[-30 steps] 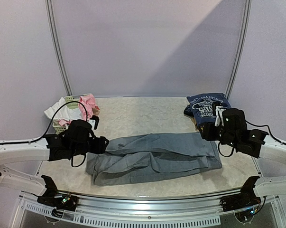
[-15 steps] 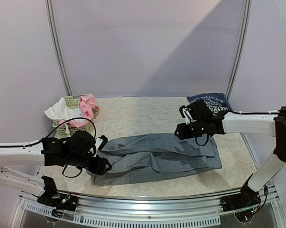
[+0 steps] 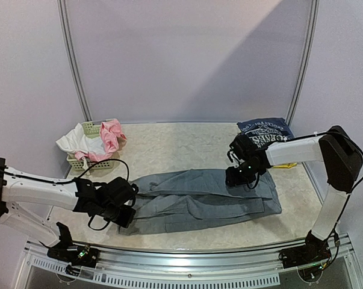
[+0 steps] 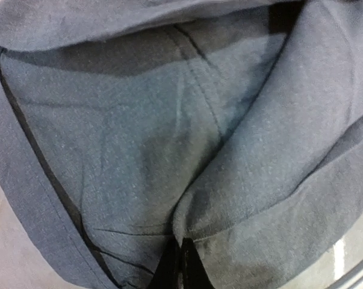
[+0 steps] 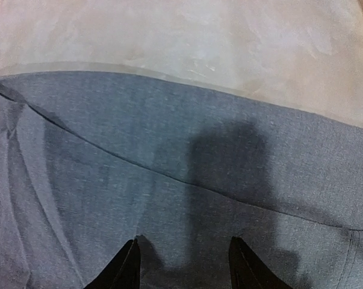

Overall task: Fold and stack the mixed laundry pile
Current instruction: Rotate the rectangle-folded shirt at the center of the board.

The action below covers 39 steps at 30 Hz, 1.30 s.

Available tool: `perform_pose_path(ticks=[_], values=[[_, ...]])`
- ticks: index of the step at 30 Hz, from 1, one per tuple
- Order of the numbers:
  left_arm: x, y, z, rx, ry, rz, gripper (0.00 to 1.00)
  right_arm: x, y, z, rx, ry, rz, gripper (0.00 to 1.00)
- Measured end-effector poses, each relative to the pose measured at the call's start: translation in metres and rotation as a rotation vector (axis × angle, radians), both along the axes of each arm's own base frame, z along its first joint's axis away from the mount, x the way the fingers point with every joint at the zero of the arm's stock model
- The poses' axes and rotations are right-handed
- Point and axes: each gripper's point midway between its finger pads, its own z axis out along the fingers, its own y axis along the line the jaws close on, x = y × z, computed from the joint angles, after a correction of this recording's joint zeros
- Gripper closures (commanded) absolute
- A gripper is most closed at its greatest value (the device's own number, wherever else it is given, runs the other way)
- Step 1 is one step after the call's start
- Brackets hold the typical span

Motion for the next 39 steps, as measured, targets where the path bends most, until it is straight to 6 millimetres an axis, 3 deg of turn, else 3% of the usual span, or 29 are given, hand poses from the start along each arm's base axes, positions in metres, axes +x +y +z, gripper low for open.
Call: perform_pose_path(ticks=[4, 9, 20, 27, 32, 39], values=[[0.011, 0.006, -0.007, 0.083, -0.028, 0.019, 1.00, -0.002, -0.005, -0.006, -0.012, 0.022, -0.014, 0.50], [0.040, 0.007, -0.007, 0.155, -0.063, 0.056, 1.00, -0.004, -0.008, -0.010, -0.019, 0.029, -0.031, 0.50], [0.137, 0.002, -0.010, 0.253, -0.087, 0.135, 1.00, -0.016, -0.018, -0.011, 0.015, 0.010, -0.078, 0.50], [0.197, 0.002, -0.010, 0.278, -0.099, 0.151, 1.00, -0.032, -0.010, -0.009, 0.092, 0.054, -0.047, 0.50], [0.238, 0.016, -0.008, 0.302, -0.092, 0.167, 1.00, -0.054, 0.014, -0.007, 0.159, 0.104, 0.037, 0.50], [0.297, 0.038, 0.000, 0.301, -0.093, 0.197, 1.00, -0.114, 0.079, -0.003, 0.265, 0.229, 0.272, 0.51]])
